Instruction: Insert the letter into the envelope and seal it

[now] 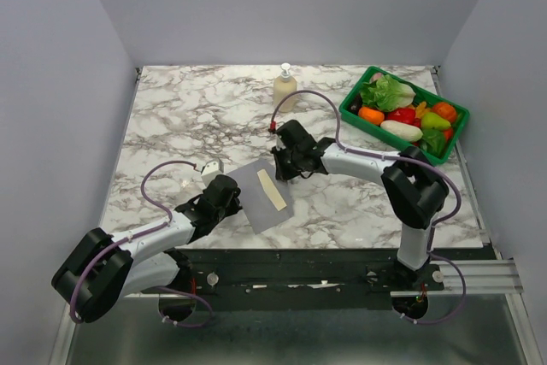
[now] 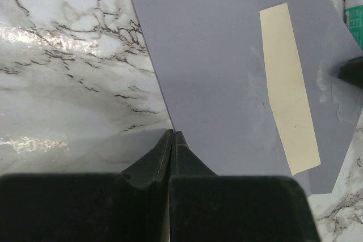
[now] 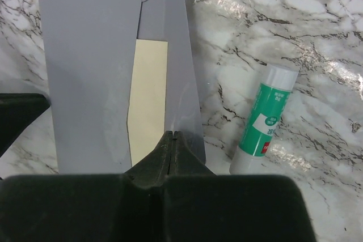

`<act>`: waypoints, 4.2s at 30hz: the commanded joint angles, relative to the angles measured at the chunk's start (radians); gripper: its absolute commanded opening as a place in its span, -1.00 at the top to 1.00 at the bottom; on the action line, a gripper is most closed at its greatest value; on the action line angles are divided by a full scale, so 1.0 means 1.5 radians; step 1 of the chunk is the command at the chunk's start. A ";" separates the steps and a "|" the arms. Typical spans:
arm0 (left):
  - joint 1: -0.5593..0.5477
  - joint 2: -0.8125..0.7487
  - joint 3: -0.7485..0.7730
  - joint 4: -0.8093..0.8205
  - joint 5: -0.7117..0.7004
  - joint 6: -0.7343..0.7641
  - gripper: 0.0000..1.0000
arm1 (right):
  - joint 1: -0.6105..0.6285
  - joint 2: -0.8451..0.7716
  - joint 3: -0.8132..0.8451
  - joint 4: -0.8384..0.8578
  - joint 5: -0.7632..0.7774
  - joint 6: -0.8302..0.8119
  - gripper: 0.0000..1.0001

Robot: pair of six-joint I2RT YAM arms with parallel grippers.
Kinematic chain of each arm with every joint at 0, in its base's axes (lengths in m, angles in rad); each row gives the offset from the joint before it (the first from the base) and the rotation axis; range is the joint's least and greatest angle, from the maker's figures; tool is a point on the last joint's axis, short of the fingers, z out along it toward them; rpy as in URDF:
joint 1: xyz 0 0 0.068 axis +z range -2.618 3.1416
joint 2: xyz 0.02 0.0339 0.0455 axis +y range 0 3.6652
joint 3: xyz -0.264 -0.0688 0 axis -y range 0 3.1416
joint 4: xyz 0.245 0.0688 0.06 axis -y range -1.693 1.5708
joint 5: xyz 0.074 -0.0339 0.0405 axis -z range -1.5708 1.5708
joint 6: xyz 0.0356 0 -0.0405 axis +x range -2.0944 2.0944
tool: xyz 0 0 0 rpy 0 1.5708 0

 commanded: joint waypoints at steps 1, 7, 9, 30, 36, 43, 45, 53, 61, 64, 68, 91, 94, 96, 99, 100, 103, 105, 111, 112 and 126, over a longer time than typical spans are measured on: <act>0.003 0.008 -0.002 -0.038 -0.013 0.005 0.88 | 0.010 0.025 0.032 -0.013 0.002 -0.009 0.99; 0.003 0.011 -0.001 -0.036 -0.011 0.007 0.89 | 0.016 0.056 0.058 -0.039 0.021 -0.023 0.99; 0.003 0.011 -0.001 -0.035 -0.011 0.007 0.88 | 0.020 0.066 0.068 -0.050 0.024 -0.028 0.99; 0.004 0.018 -0.001 -0.031 -0.004 0.013 0.89 | 0.060 0.096 0.073 -0.070 0.070 -0.009 0.99; 0.003 0.017 -0.002 -0.030 -0.004 0.013 0.89 | 0.071 0.101 0.077 -0.071 0.070 0.006 0.99; 0.004 0.014 -0.003 -0.029 -0.003 0.013 0.89 | 0.078 0.101 0.074 -0.071 0.051 0.022 0.99; 0.003 0.013 -0.004 -0.030 -0.003 0.013 0.89 | 0.078 0.100 0.074 -0.070 0.048 0.023 0.99; 0.004 0.008 -0.006 -0.029 -0.002 0.012 0.89 | 0.080 0.099 0.076 -0.063 0.029 0.027 0.99; 0.003 0.006 -0.006 -0.036 -0.005 0.007 0.89 | 0.079 0.077 0.071 -0.062 0.062 0.040 0.99; 0.004 -0.004 -0.011 -0.041 -0.010 -0.001 0.89 | 0.079 0.049 0.070 -0.070 0.108 0.040 0.99; 0.004 -0.024 -0.015 -0.049 -0.014 -0.008 0.89 | 0.078 0.004 0.074 -0.089 0.165 0.029 0.87; 0.003 -0.100 0.058 -0.151 -0.023 0.002 0.08 | -0.055 0.059 0.130 -0.192 0.118 -0.038 -0.38; 0.003 -0.110 0.056 -0.158 -0.023 0.000 0.08 | -0.054 0.071 0.139 -0.189 0.104 -0.036 -0.39; 0.004 -0.116 0.055 -0.161 -0.024 0.000 0.07 | -0.054 0.079 0.144 -0.189 0.098 -0.034 -0.39; 0.003 -0.124 0.052 -0.164 -0.027 0.000 0.08 | -0.055 0.091 0.152 -0.189 0.096 -0.035 -0.39; 0.004 -0.126 0.051 -0.164 -0.027 0.000 0.08 | -0.054 0.095 0.154 -0.189 0.097 -0.033 -0.38; 0.003 -0.125 0.049 -0.164 -0.026 -0.001 0.08 | -0.054 0.111 0.161 -0.191 0.097 -0.033 -0.32; 0.003 -0.126 0.048 -0.165 -0.026 -0.001 0.07 | -0.054 0.126 0.166 -0.194 0.098 -0.033 -0.22; 0.004 -0.134 0.043 -0.167 -0.023 -0.001 0.08 | -0.054 0.152 0.167 -0.206 0.091 -0.043 0.75; 0.004 -0.135 0.043 -0.169 -0.023 -0.001 0.08 | -0.054 0.147 0.165 -0.206 0.092 -0.043 0.92; 0.002 -0.282 0.150 -0.162 0.053 0.084 -0.28 | -0.054 -0.238 -0.010 -0.045 -0.037 0.029 0.99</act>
